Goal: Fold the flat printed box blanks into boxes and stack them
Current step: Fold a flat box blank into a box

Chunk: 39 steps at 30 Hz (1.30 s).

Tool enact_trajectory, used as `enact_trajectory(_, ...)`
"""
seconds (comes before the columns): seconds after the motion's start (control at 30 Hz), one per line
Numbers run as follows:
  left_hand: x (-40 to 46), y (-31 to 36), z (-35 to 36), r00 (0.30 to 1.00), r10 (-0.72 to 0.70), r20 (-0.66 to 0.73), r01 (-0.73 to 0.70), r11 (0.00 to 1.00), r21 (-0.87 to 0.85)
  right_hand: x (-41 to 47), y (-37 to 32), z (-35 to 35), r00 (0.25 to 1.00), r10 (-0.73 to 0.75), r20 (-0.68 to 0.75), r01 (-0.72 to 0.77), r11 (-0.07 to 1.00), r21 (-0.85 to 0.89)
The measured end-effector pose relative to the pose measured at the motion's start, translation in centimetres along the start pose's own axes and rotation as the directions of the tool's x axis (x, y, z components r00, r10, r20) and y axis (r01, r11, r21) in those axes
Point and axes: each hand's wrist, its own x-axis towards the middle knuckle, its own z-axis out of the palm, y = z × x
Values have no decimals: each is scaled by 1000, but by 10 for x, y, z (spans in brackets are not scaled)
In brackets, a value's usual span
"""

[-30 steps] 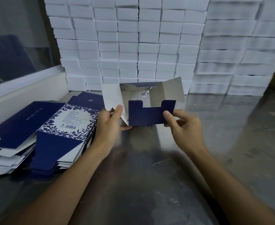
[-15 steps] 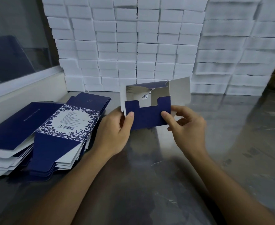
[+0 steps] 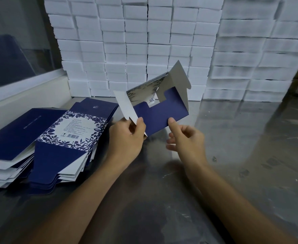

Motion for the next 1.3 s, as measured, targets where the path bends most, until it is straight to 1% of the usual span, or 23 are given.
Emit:
enact_trajectory(0.07, -3, 2, 4, 1000, -16, 14, 16, 1000, -11, -3, 2, 3, 994, -19, 104, 25, 998, -56)
enact_trajectory(0.13, -7, 3, 6, 1000, -15, 24, 14, 1000, 21, -8, 3, 8, 979, -71, 191, 94, 989, -111)
enact_trajectory(0.23, -8, 2, 7, 1000, -9, -2, 9, 998, 68, -12, 6, 12, 949, -130, 288, 197, 956, -219)
enact_trajectory(0.3, -7, 2, 8, 1000, -11, 4, 11, 997, 75, -13, 8, 14, 942, -119, 313, 200, 950, -239)
enact_trajectory(0.43, -9, 2, 6, 999, -22, 47, 21, 999, 36, -13, 9, 15, 958, -25, 284, 63, 990, -125)
enact_trajectory(0.53, -10, 3, 8, 996, -38, 79, 36, 999, 26, -10, 9, 13, 968, 6, 251, 18, 995, -93)
enact_trajectory(0.67, -10, 3, 7, 998, 1, 68, -6, 998, 68, -9, 9, 11, 966, -55, 253, 95, 984, -150)
enact_trajectory(0.9, -9, 5, 5, 991, -10, 130, 8, 1000, 18, 0, 7, 1, 978, -158, 138, 168, 983, -69)
enact_trajectory(1.0, -10, 3, 5, 993, -1, 122, -4, 999, 40, 2, 9, 1, 984, -128, 126, 142, 984, -108)
enact_trajectory(1.1, -11, 4, 5, 992, 21, 126, -28, 998, 56, 5, 10, -1, 990, -75, 121, 85, 993, -79)
enact_trajectory(1.2, -11, 4, 4, 989, 41, 143, -53, 995, 84, 6, 10, -4, 987, -109, 121, 119, 989, -86)
enact_trajectory(1.3, -10, 3, 2, 988, 49, 143, -65, 992, 111, 10, 7, -8, 989, -146, 36, 149, 984, -99)
